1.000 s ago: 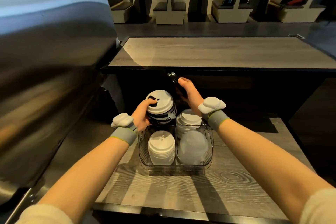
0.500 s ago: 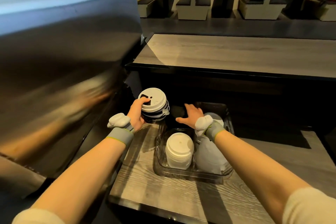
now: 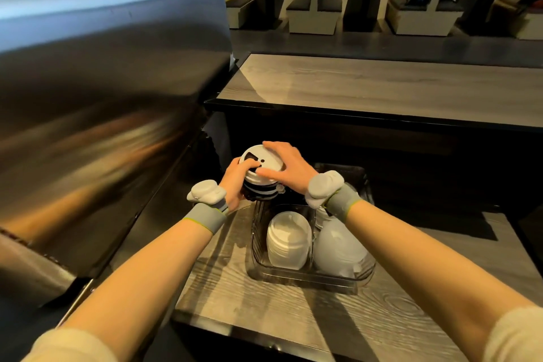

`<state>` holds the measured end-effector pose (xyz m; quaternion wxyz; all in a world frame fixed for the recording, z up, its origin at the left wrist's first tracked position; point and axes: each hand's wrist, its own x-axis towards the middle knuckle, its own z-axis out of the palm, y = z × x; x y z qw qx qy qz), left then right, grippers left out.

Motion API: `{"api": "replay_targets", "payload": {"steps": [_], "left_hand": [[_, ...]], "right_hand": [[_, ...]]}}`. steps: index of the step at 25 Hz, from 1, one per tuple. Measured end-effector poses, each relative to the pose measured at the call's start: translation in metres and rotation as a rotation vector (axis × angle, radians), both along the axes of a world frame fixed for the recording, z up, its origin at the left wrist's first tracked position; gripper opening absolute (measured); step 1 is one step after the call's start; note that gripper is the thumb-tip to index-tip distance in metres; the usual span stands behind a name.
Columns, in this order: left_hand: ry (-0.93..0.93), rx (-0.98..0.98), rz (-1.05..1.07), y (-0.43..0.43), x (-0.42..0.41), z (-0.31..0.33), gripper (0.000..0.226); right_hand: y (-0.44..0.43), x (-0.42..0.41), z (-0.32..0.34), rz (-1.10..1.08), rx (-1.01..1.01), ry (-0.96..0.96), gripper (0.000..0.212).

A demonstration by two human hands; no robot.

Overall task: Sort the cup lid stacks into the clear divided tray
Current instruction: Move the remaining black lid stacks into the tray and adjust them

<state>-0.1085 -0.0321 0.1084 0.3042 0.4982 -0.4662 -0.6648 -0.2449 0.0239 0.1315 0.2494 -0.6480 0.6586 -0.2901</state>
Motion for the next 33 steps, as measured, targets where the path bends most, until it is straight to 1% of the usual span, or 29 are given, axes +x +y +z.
{"api": "replay_targets", "payload": {"steps": [2,3,6,7,9,12,14,15,17,18,20,23,25,27,29,31,33], "left_hand": [[-0.005,-0.012,-0.01,0.004,-0.001,0.001,0.024],[0.011,-0.004,-0.028,0.006,0.0,0.003,0.031],[0.106,0.034,-0.131,0.011,0.003,0.002,0.06],[0.126,0.042,-0.138,0.012,0.003,0.001,0.066],[0.142,0.043,-0.135,0.013,0.002,-0.002,0.07],[0.188,0.053,-0.132,0.015,0.0,-0.003,0.064],[0.196,0.057,-0.108,0.014,0.0,-0.005,0.045],[0.194,0.075,-0.072,0.013,0.0,-0.006,0.034],[0.17,0.101,-0.001,0.01,0.001,-0.009,0.02],[0.155,0.103,0.02,0.008,0.002,-0.011,0.018],[0.132,0.082,0.061,0.003,0.007,-0.013,0.021],[0.131,0.059,0.109,-0.006,0.016,-0.015,0.025],[0.133,0.049,0.143,-0.009,0.018,-0.016,0.021],[0.124,0.038,0.148,-0.009,0.017,-0.014,0.021],[0.134,0.05,0.144,-0.008,0.014,-0.013,0.022],[0.137,0.058,0.127,-0.005,0.012,-0.01,0.019],[0.138,0.056,0.113,-0.004,0.01,-0.01,0.022]], "right_hand": [[0.001,0.007,0.005,0.013,0.012,0.058,0.075],[0.002,0.008,0.007,-0.014,-0.003,0.049,0.075],[0.005,0.007,0.009,-0.104,-0.006,-0.032,0.067],[0.007,0.007,0.009,-0.11,-0.001,-0.057,0.063],[0.009,0.006,0.007,-0.085,-0.023,-0.104,0.053],[0.012,0.002,0.007,-0.045,-0.054,-0.181,0.035],[0.013,-0.003,0.008,-0.043,-0.059,-0.283,0.027],[0.014,-0.006,0.008,-0.051,-0.064,-0.366,0.025],[0.018,-0.014,0.008,-0.087,-0.065,-0.528,0.032],[0.022,-0.019,0.005,-0.112,-0.073,-0.551,0.038],[0.033,-0.026,-0.004,-0.129,-0.086,-0.487,0.046],[0.054,-0.028,-0.026,-0.056,-0.02,-0.309,0.055],[0.063,-0.027,-0.042,0.015,0.097,-0.073,0.055],[0.068,-0.023,-0.052,0.09,0.231,0.163,0.05],[0.069,-0.018,-0.056,0.163,0.257,0.356,0.048],[0.067,-0.016,-0.056,0.234,0.241,0.466,0.053],[0.067,-0.018,-0.056,0.28,0.258,0.511,0.057]]}}
